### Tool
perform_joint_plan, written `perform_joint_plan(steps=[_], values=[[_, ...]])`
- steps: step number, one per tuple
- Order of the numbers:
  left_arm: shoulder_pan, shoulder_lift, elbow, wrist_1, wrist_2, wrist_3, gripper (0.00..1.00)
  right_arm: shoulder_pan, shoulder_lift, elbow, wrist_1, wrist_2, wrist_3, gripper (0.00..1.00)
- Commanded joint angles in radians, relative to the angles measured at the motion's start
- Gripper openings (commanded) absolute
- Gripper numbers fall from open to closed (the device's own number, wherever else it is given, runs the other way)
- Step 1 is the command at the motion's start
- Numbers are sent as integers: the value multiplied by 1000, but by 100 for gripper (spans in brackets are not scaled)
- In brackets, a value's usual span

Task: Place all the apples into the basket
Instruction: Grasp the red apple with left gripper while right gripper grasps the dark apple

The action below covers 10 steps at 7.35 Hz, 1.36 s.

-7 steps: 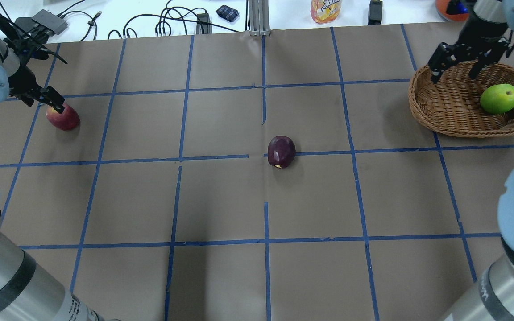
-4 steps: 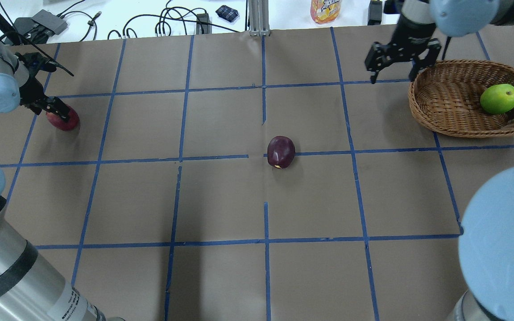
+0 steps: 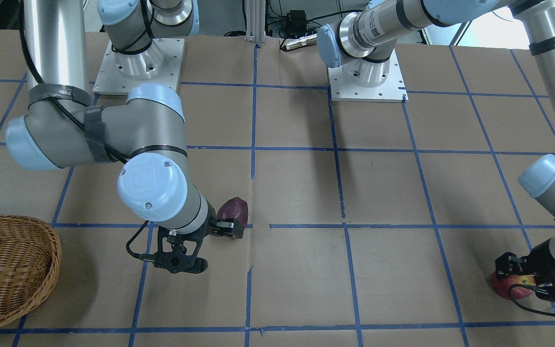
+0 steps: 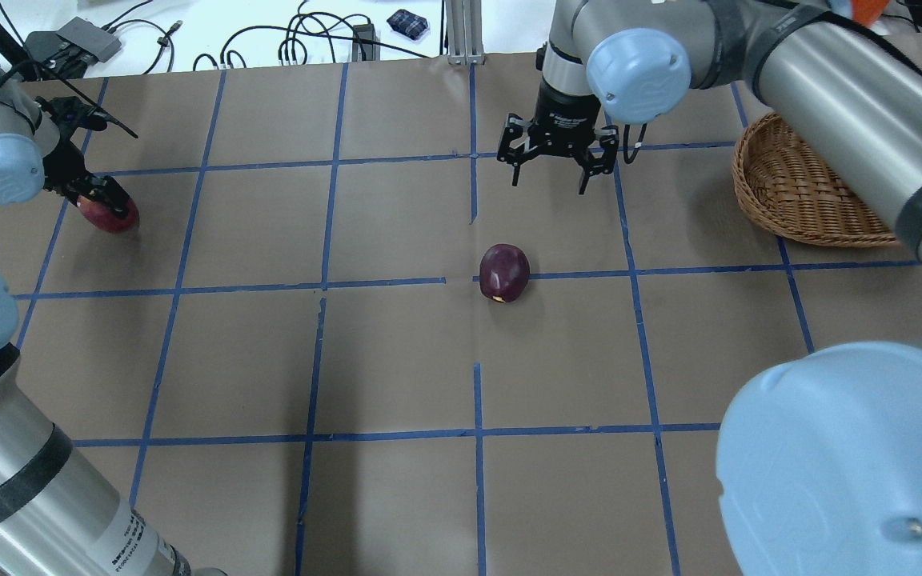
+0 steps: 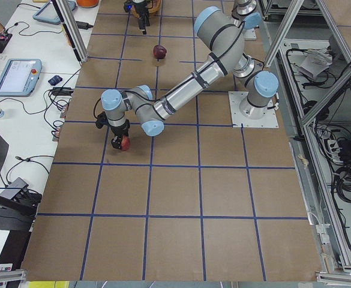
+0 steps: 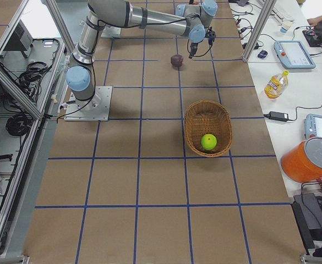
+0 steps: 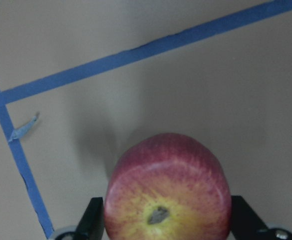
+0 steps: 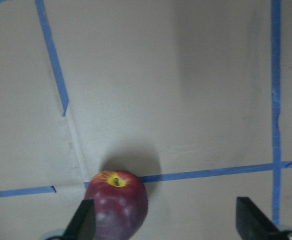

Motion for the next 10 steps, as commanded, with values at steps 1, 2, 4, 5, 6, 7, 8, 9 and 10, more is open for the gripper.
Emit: perform_joint_plan(steps=[1,2,4,5,6,7,8,9,10], values=[[-40,72,6,-99,-13,-20,38,34,42,11,-9,6,20,100],[-69,133,-16,-150,-14,-79,38,34,41,45,-9,6,20,100],[-147,262,-106,-250,-14,-255,38,34,47,97,-79,6,22,100],[-189,312,-156,-252,-13,-336,38,34,56,97,-79,8,22,100],[-242,349,-187,-252,-17,-392,38,39,71,99,-79,9,22,100],[-314,371,-219,-250,-19,-497,38,49,84,100,-72,16,22,100],[-386,382,-243,-247,-25,-626,38,57,88,102,-62,16,22,100],[-449,379,-250,-246,-25,-708,38,60,88,122,-64,16,22,100],[-511,362,-250,-243,-31,-800,38,62,84,146,-78,16,25,89]])
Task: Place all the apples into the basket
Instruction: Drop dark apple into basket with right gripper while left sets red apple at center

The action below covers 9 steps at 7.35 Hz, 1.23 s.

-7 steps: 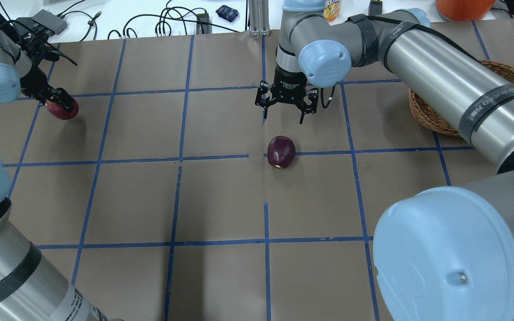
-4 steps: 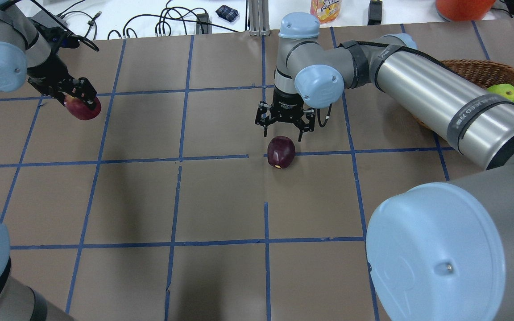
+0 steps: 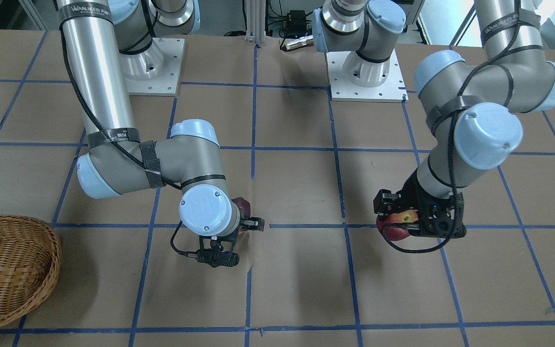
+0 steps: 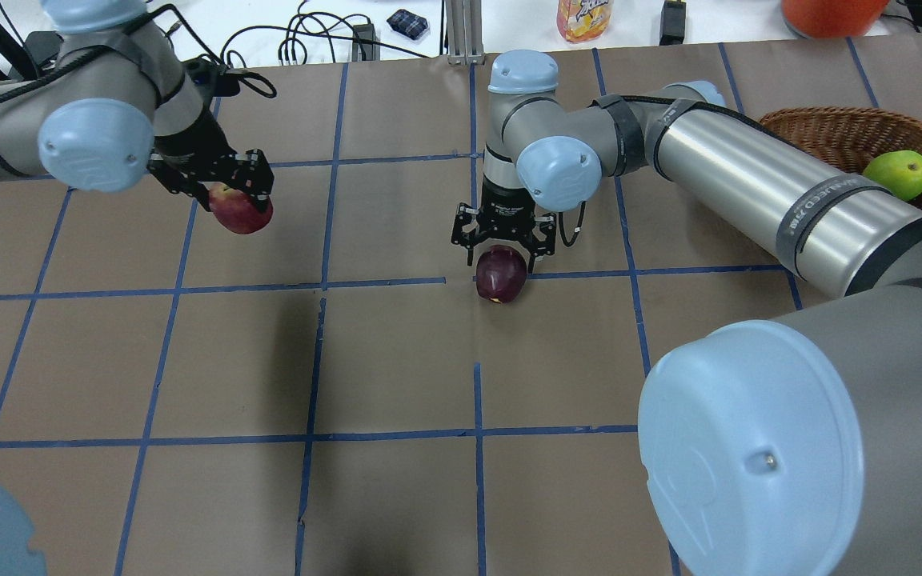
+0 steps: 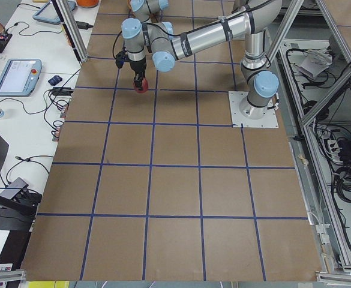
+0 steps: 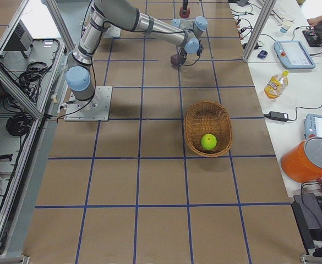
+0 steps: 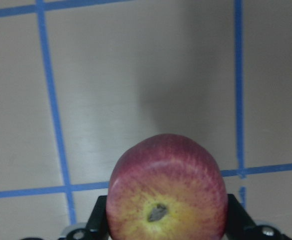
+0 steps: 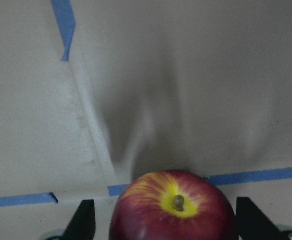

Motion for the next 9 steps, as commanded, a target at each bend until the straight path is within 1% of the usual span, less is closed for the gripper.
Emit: perform_joint_plan(steps=[1,2,3,4,5,6,7,8,9], values=[[-143,-26,-9,11,-13,-225,38,2,-7,18,-9,-4,1,31],[-186,-34,-9,14,-13,-274,38,-4,-26,9,-6,-10,1,0],[-230,-43,-15,14,-36,-340,38,-25,-62,-1,5,-18,1,0],[-272,-58,-26,29,-76,-461,38,-85,-109,-7,60,-30,-8,0],[-316,-89,-29,115,-88,-512,38,-185,-157,-27,141,-58,-28,0],[-377,-135,-28,164,-99,-605,38,-276,-192,-37,175,-173,-139,0],[-425,-188,-29,283,-96,-679,38,-353,-197,-45,168,-234,-251,0],[-435,-230,-26,342,-92,-726,38,-436,-192,-71,160,-253,-359,0],[-441,-238,-28,356,-85,-726,68,-497,-176,-115,151,-283,-525,0]])
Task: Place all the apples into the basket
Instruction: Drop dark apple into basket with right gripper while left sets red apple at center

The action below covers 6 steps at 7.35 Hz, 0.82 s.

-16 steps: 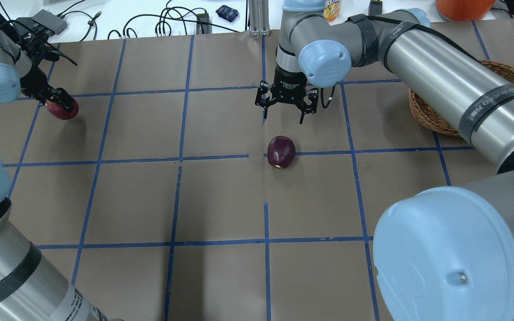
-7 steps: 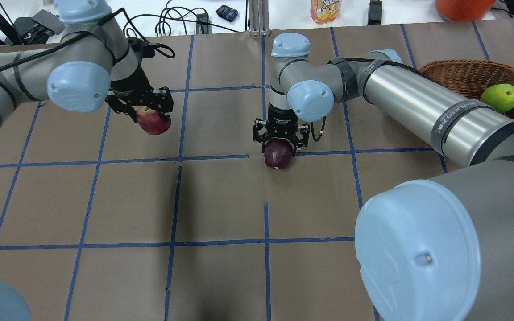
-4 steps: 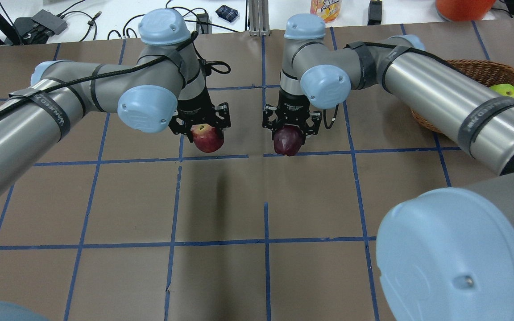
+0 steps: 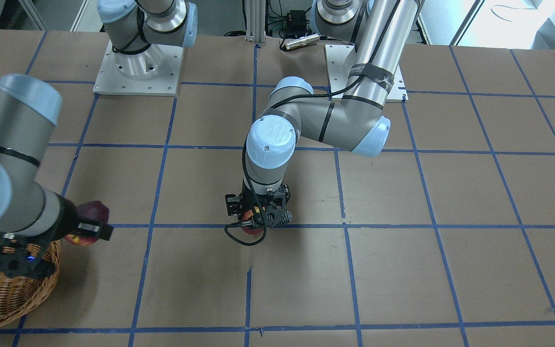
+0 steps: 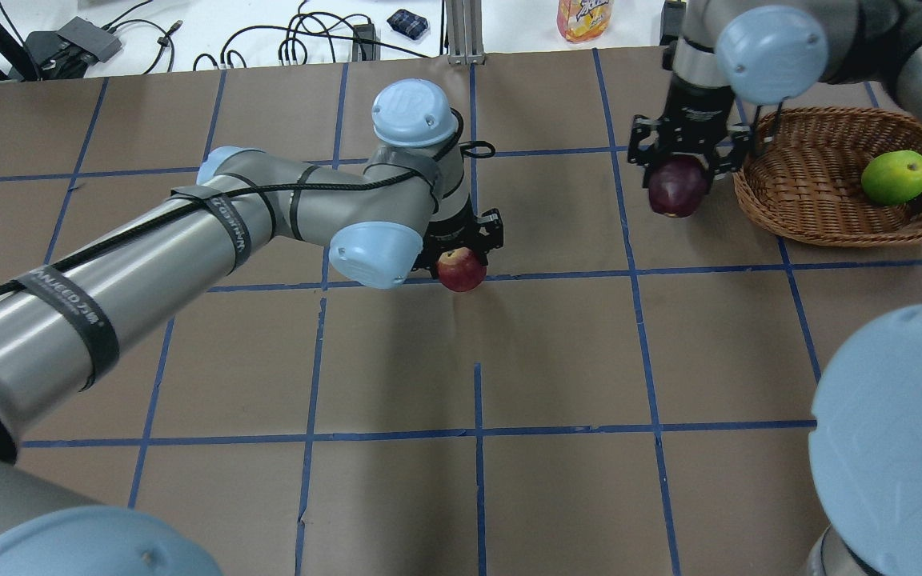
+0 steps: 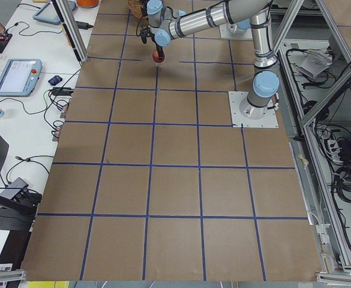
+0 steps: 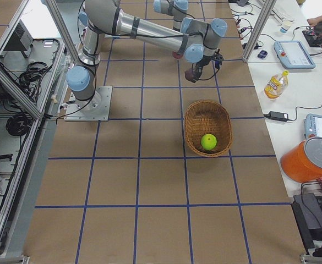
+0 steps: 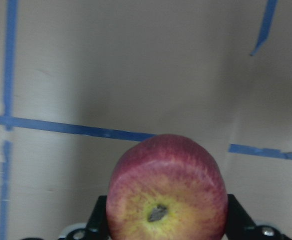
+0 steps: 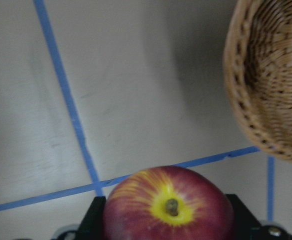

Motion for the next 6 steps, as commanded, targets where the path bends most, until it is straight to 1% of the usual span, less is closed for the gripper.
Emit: perform_joint_plan(steps=[1,2,3,4,5,6], values=[[-20,-8,0,39,9,-24,100,-143,55,-76,-47,-59,-313,0],[-17,16,-2,24,10,-15,100,-200,95,-98,-81,-79,-378,0],[-12,44,6,-5,9,-13,100,-235,141,-98,-168,-83,-467,0],[0,85,23,-100,9,-9,100,-268,172,-95,-206,-83,-512,0],[31,139,29,-176,3,28,100,-274,187,-92,-206,-80,-503,0],[57,203,27,-291,9,96,100,-274,192,-84,-204,-77,-500,0]])
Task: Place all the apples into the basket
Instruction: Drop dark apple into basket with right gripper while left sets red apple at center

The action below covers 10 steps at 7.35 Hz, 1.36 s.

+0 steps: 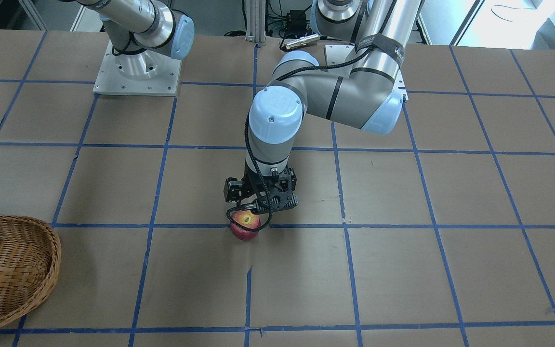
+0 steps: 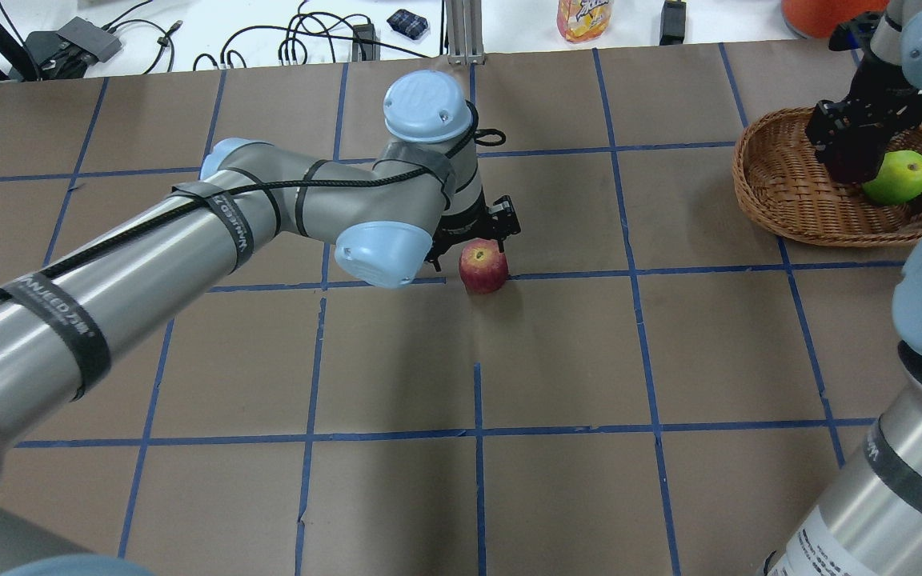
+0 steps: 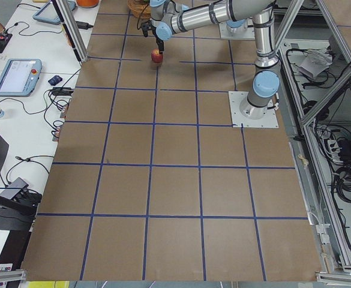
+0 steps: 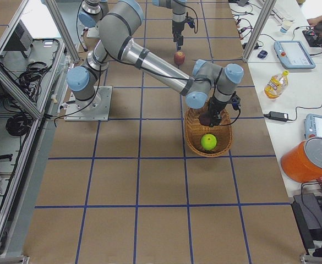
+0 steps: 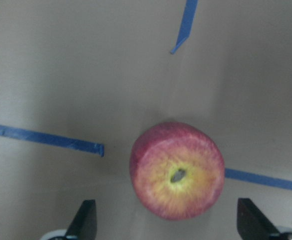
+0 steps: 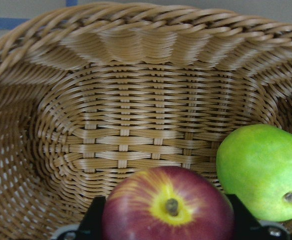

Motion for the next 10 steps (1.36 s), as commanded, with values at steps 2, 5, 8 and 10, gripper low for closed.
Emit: perform_joint_plan(steps=[2,5,8,10], values=[[128,211,3,-268,6,216,100,-9,34,12,-8,4,-6,26],[213,378,-20,-472,63,403,100,-12,40,12,1,-5,-20,100],[290,438,-20,-471,113,499,100,-12,26,-7,27,-43,-23,100],[308,423,16,-453,72,496,100,13,-64,-5,139,-32,-14,100]])
